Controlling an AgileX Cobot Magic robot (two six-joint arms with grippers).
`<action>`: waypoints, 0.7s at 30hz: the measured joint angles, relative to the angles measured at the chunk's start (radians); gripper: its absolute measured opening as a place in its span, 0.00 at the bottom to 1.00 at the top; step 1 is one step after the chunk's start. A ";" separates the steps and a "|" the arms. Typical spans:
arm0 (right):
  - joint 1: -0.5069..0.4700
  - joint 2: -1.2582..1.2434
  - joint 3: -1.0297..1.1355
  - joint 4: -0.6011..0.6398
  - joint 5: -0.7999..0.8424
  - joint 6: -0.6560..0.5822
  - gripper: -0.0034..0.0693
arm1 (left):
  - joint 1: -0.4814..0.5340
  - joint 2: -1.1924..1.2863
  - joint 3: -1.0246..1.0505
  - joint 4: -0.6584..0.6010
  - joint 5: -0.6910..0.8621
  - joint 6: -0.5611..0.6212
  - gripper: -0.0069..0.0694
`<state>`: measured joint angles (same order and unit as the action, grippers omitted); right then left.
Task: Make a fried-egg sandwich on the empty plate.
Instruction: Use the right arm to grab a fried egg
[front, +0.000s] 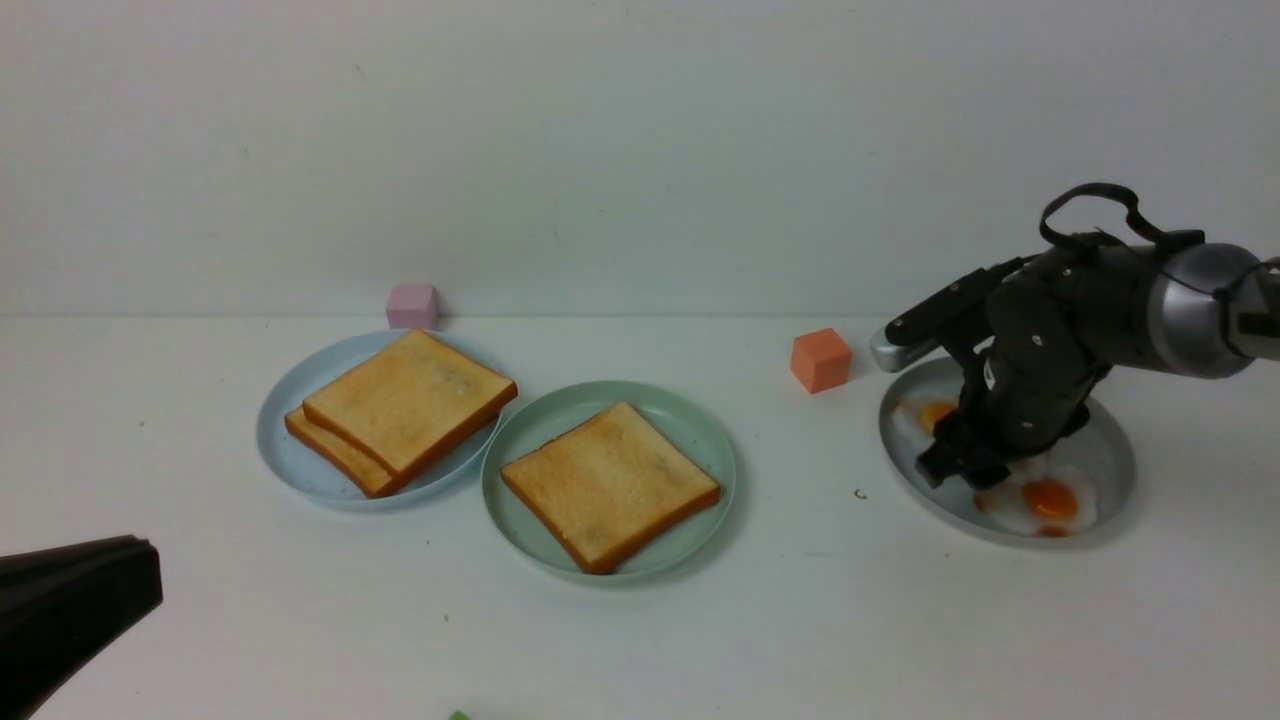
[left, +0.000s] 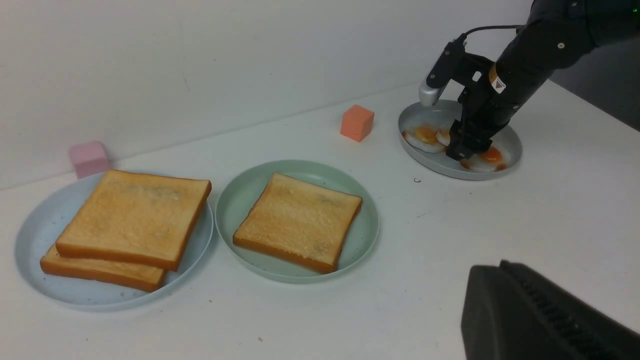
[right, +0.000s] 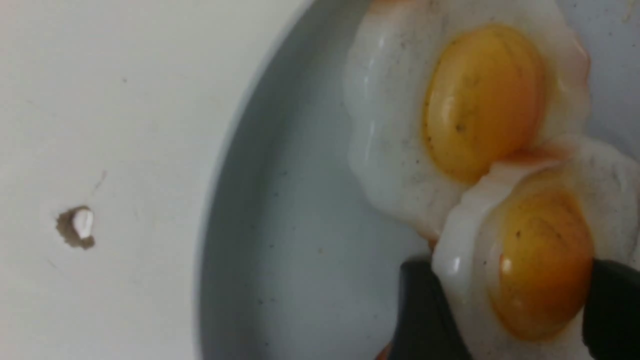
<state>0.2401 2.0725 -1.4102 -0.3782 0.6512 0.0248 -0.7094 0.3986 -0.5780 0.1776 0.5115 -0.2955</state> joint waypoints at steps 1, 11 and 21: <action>0.000 -0.001 -0.001 -0.003 0.005 0.000 0.62 | 0.000 0.000 0.000 0.000 0.000 0.000 0.07; 0.000 -0.059 0.001 -0.028 0.049 0.000 0.17 | 0.000 0.000 0.000 -0.004 0.000 0.000 0.07; -0.001 -0.071 0.001 -0.048 0.053 0.000 0.15 | 0.000 0.000 0.000 -0.004 0.000 0.000 0.07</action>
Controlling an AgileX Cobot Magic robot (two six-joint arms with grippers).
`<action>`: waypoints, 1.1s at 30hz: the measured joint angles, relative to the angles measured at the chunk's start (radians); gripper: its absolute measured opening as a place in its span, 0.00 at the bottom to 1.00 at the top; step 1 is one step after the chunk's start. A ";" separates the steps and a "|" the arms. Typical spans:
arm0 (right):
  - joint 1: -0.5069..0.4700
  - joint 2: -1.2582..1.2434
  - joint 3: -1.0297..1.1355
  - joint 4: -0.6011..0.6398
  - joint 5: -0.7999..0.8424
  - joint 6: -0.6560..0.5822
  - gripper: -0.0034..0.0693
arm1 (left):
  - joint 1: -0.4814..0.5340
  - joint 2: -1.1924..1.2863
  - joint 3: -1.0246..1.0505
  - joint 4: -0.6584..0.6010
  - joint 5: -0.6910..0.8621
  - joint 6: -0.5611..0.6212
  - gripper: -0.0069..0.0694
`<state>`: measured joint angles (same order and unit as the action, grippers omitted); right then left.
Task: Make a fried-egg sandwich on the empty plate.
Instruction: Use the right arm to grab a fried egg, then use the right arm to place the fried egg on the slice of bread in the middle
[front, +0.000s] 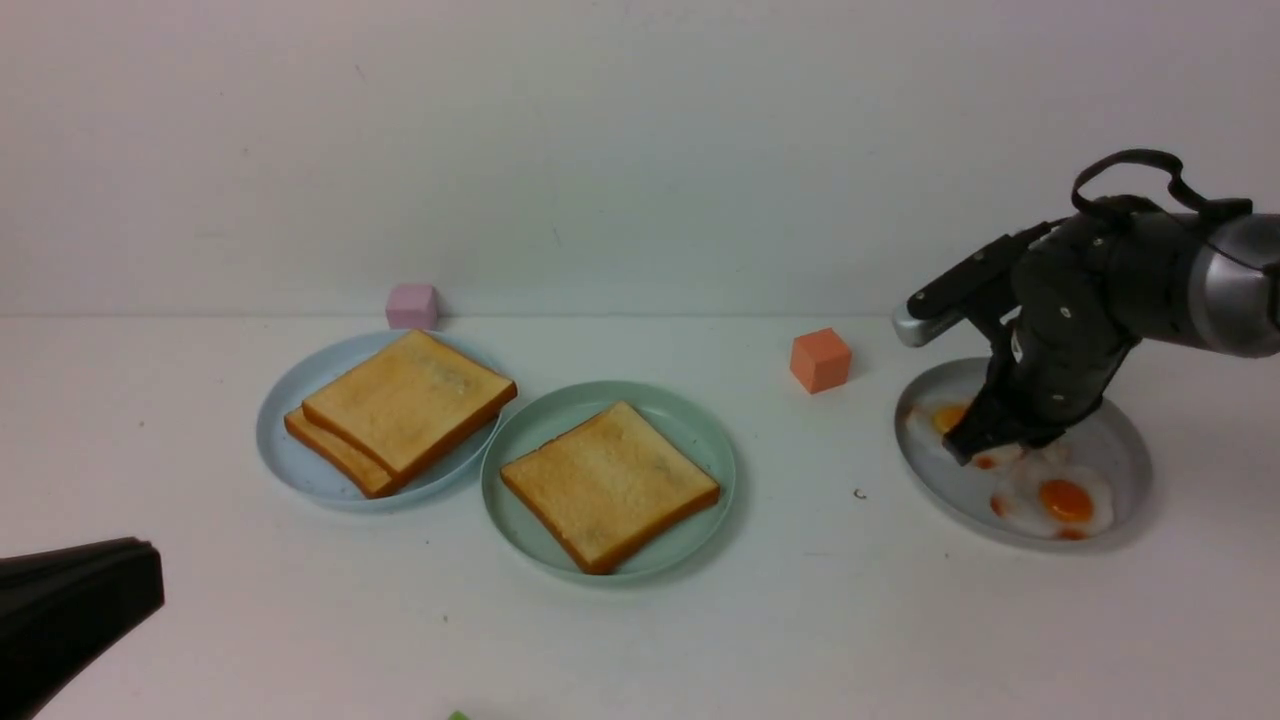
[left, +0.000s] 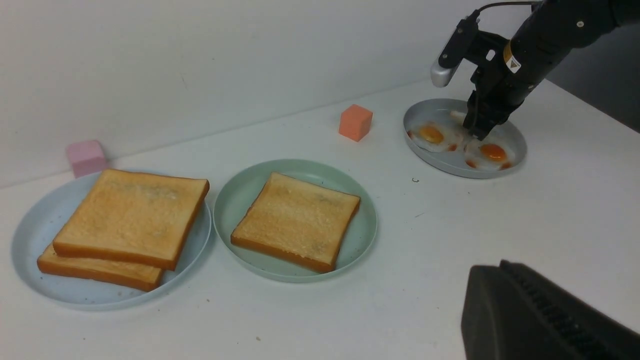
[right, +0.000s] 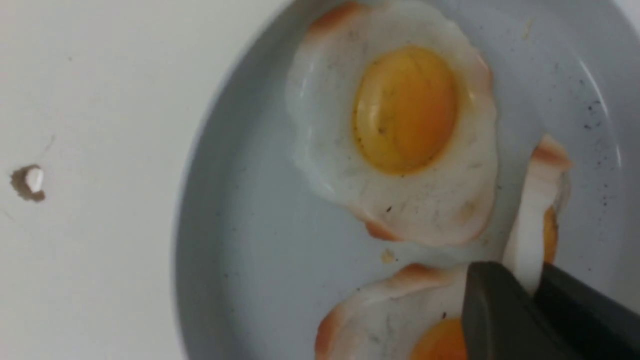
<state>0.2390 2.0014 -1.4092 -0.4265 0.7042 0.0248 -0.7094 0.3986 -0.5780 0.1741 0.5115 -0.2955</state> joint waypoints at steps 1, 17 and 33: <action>0.000 -0.004 0.000 0.000 0.003 0.000 0.15 | 0.000 0.000 0.000 0.000 0.000 0.000 0.07; 0.117 -0.341 0.009 0.078 0.165 0.049 0.15 | 0.000 0.000 0.000 0.010 0.000 0.000 0.07; 0.507 -0.063 -0.271 0.165 0.184 0.067 0.15 | 0.000 0.000 0.000 0.286 -0.023 -0.343 0.07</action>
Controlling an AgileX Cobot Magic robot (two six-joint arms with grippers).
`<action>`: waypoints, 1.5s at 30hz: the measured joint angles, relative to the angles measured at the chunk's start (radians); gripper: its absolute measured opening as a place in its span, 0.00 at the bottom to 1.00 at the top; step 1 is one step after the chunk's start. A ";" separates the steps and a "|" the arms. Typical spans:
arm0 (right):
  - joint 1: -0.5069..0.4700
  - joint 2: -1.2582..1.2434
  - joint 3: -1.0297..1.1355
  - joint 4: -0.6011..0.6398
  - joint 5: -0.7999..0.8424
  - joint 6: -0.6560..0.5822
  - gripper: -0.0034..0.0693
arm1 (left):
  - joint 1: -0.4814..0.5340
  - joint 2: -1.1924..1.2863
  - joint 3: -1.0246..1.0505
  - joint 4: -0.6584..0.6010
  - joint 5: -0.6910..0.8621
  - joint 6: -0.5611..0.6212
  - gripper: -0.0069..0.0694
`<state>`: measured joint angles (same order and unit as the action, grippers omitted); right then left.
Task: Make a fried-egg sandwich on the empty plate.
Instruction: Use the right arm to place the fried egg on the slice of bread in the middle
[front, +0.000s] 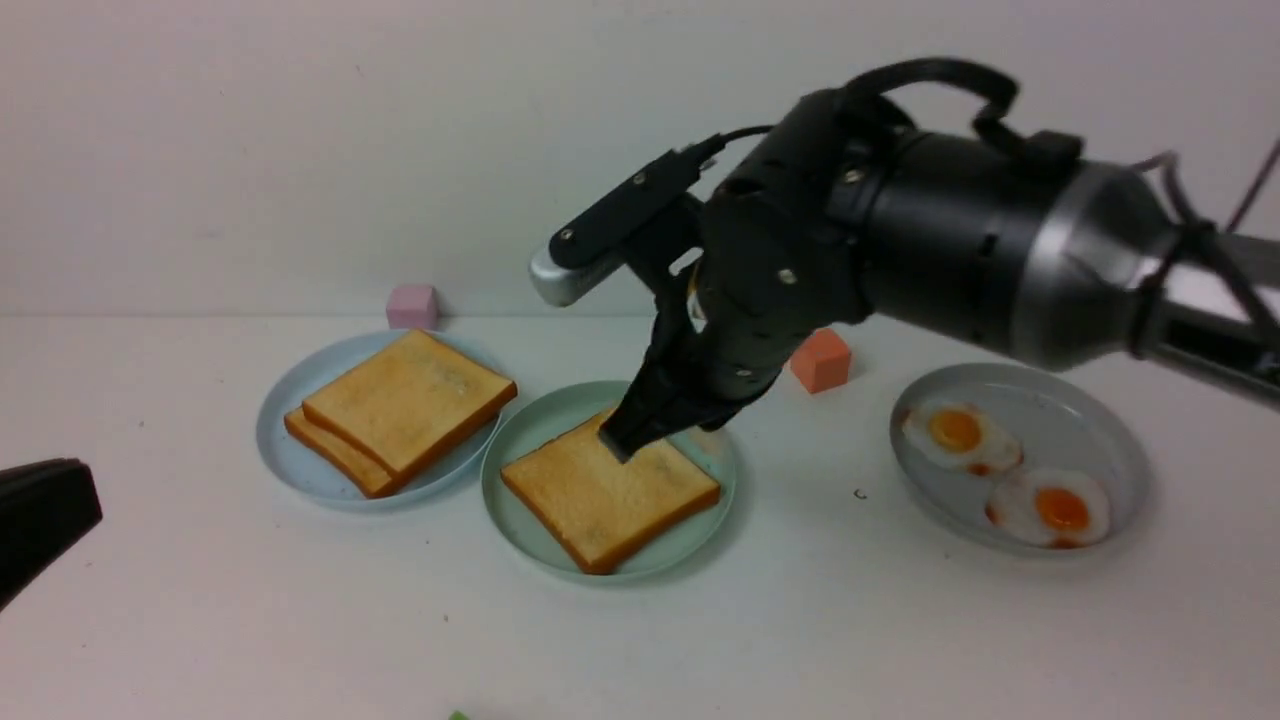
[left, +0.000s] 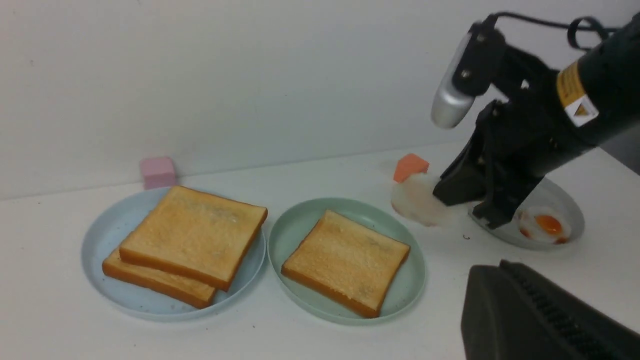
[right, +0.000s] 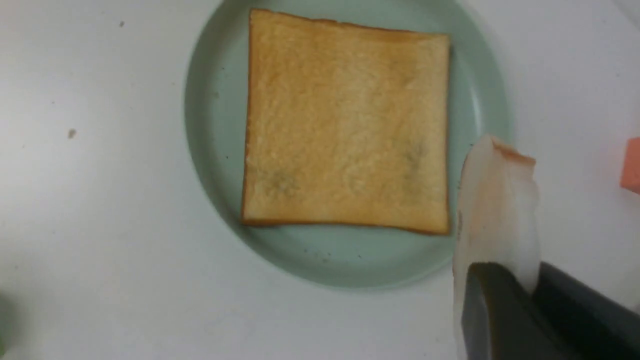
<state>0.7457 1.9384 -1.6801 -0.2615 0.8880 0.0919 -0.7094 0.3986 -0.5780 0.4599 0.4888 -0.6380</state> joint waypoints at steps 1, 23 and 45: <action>0.000 0.006 -0.004 0.001 0.000 0.000 0.15 | 0.000 0.000 0.000 0.006 0.000 -0.006 0.07; 0.000 0.256 -0.194 -0.109 0.003 0.001 0.15 | 0.000 0.000 0.001 0.029 -0.003 -0.035 0.08; 0.002 0.267 -0.196 0.096 -0.094 0.023 0.62 | 0.000 0.000 0.001 0.016 0.002 -0.035 0.09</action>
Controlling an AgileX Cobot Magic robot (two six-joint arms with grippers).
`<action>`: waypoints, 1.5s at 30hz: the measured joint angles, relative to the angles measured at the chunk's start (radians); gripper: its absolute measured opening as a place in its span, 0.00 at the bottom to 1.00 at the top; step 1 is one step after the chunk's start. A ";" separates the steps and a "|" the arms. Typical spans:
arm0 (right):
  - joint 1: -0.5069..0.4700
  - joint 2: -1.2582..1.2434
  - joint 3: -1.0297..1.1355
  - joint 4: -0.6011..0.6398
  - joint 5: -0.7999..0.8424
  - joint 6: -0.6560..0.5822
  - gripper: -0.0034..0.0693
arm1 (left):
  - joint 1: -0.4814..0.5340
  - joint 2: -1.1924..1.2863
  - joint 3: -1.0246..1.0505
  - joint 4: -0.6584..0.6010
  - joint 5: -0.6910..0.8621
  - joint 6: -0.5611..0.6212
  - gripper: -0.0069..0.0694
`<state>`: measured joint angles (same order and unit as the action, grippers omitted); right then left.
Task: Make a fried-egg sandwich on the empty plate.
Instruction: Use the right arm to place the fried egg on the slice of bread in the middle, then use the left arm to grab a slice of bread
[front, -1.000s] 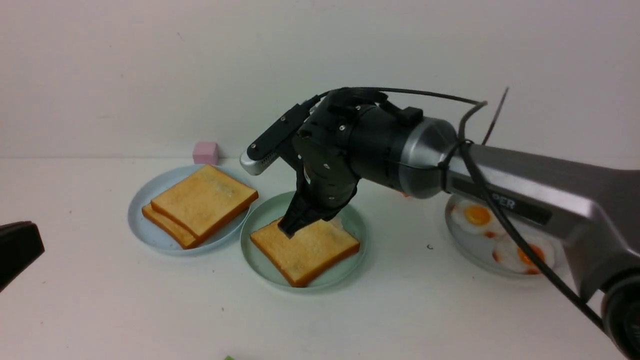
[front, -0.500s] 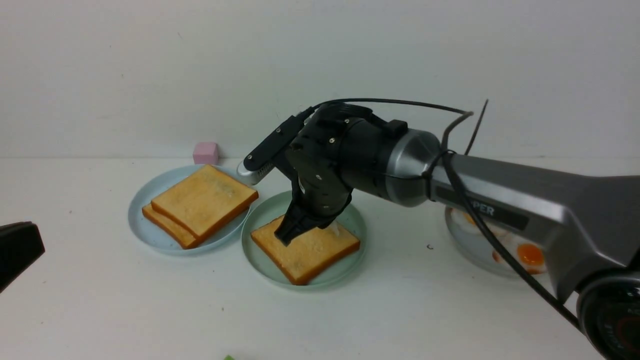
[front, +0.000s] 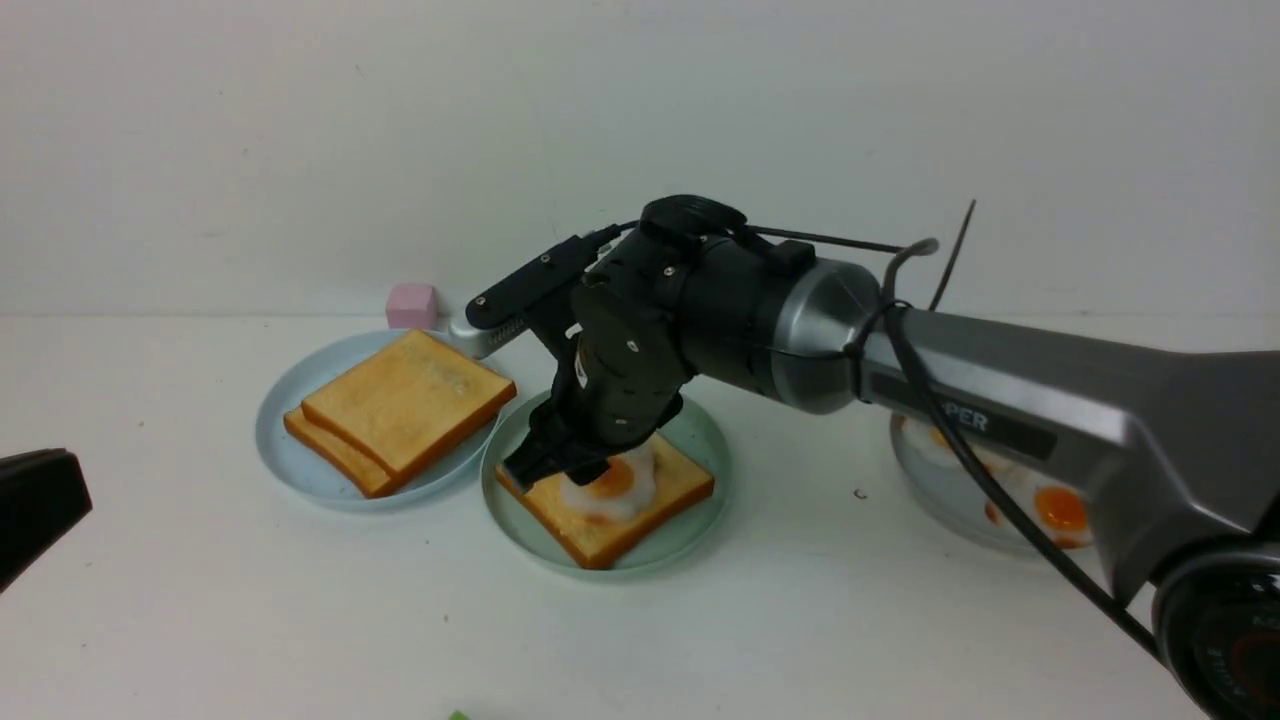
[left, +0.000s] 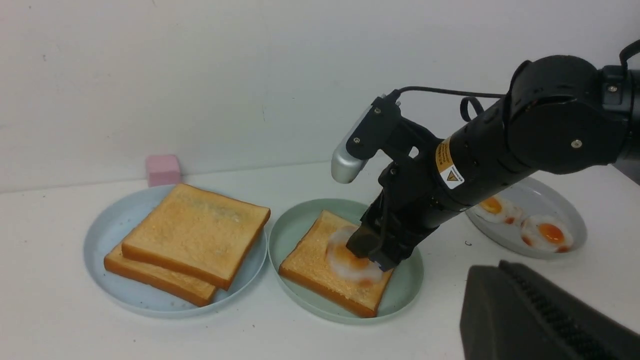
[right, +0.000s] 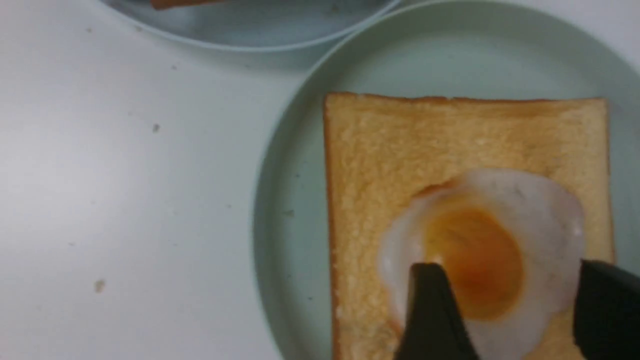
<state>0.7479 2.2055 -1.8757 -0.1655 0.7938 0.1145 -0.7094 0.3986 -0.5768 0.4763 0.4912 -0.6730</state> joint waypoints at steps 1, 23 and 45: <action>0.000 0.000 0.000 0.025 -0.009 0.004 0.71 | 0.000 0.000 0.000 0.001 0.003 0.000 0.09; 0.000 -0.562 0.155 -0.035 0.446 -0.027 0.08 | 0.000 0.385 -0.037 -0.057 0.039 0.007 0.08; 0.000 -1.324 0.771 -0.005 0.297 0.121 0.04 | 0.458 1.220 -0.583 -0.617 0.062 0.830 0.07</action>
<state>0.7479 0.8820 -1.1043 -0.1704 1.0912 0.2353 -0.2514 1.6186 -1.1601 -0.1409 0.5530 0.1567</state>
